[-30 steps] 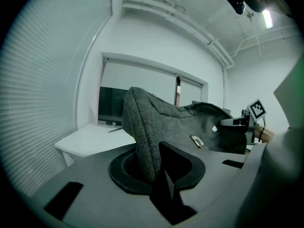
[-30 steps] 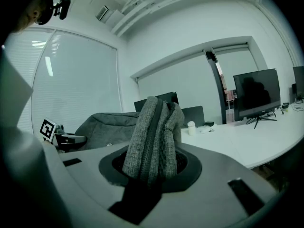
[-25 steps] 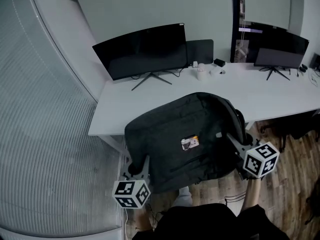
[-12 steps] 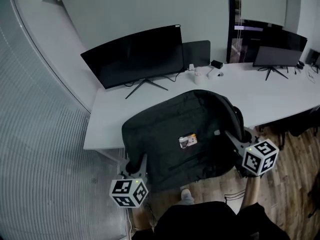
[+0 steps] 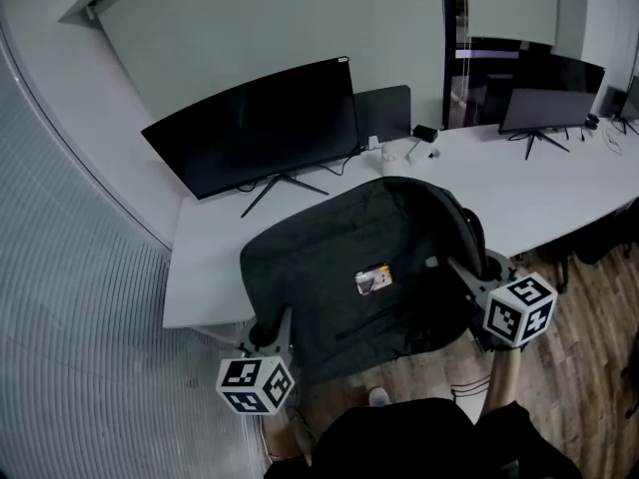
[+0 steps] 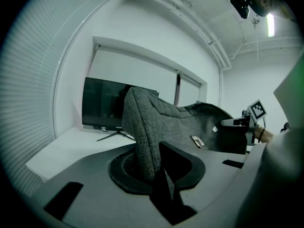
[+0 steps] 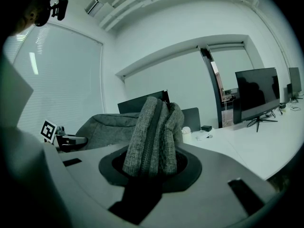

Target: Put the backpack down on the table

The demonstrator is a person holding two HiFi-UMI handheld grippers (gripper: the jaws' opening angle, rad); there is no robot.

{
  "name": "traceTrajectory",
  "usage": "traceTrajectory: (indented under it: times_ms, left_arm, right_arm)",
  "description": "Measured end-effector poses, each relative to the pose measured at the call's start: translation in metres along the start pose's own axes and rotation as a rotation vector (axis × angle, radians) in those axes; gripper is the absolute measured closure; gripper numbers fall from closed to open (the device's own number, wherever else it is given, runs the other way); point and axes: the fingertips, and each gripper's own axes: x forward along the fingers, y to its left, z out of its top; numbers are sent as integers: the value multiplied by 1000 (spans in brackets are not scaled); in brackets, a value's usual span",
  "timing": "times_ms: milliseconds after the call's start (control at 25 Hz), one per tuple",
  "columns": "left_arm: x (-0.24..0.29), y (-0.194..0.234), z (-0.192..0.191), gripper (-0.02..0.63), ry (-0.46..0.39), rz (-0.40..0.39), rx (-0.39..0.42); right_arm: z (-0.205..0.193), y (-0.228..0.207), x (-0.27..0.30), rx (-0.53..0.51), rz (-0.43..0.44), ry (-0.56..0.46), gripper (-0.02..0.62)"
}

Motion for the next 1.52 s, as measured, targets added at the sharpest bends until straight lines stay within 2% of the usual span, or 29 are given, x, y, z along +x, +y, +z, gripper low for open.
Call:
traceTrajectory:
  times_ms: [520, 920, 1520]
  left_arm:
    - [48, 26, 16, 534, 8, -52, 32]
    - [88, 45, 20, 534, 33, -33, 17]
    - [168, 81, 18, 534, 114, 3, -52]
  right_arm:
    - [5, -17, 37, 32, -44, -21, 482]
    - [9, -41, 84, 46, -25, 9, 482]
    - [12, -89, 178, 72, 23, 110, 482]
